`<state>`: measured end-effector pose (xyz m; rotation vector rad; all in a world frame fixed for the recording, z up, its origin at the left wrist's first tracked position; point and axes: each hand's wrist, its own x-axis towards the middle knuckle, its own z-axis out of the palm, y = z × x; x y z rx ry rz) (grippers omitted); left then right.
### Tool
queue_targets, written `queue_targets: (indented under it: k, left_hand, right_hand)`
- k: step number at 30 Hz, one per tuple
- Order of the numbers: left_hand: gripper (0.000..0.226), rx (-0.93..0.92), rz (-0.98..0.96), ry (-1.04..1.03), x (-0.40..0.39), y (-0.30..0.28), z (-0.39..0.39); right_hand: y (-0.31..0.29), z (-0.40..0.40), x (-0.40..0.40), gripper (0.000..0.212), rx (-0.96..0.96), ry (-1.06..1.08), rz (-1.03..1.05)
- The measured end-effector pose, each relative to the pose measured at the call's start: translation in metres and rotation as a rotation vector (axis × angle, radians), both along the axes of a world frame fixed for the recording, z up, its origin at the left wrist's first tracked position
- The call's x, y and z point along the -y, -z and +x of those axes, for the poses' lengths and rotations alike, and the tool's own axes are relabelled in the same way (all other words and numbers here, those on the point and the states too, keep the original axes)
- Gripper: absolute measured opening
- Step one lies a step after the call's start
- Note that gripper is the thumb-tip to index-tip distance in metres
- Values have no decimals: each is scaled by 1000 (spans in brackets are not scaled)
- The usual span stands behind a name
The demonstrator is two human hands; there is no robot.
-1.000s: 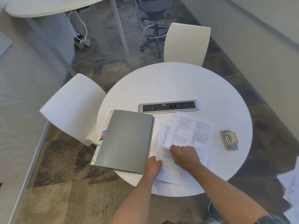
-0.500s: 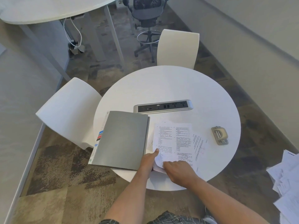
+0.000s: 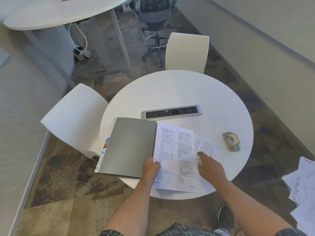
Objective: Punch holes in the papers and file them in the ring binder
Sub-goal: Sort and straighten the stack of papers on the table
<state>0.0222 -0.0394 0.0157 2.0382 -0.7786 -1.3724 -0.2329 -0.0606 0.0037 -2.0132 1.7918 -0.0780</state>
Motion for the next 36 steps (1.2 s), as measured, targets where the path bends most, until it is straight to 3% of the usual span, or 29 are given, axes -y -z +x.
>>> queue_targets:
  k: [6,13,18,23,31,36]
  left_hand:
    - [14,66,-44,-158,-10,-10,12]
    - [16,103,-56,-276,-21,-20,22]
    - [15,90,-59,-306,-29,-22,27]
    - [13,89,-39,-305,-29,-24,35]
    - [14,61,-49,-293,-28,-29,34]
    - [12,54,-43,-290,-29,-28,35]
  right_hand:
    - [2,-7,4,77,-236,-204,82]
    - [0,5,5,61,-418,-383,-2]
    - [0,14,0,61,-464,-434,-16]
    - [1,24,-1,52,-463,-389,20]
    - [-5,31,2,75,-511,-351,-1]
    - [-10,26,9,54,-308,-95,30]
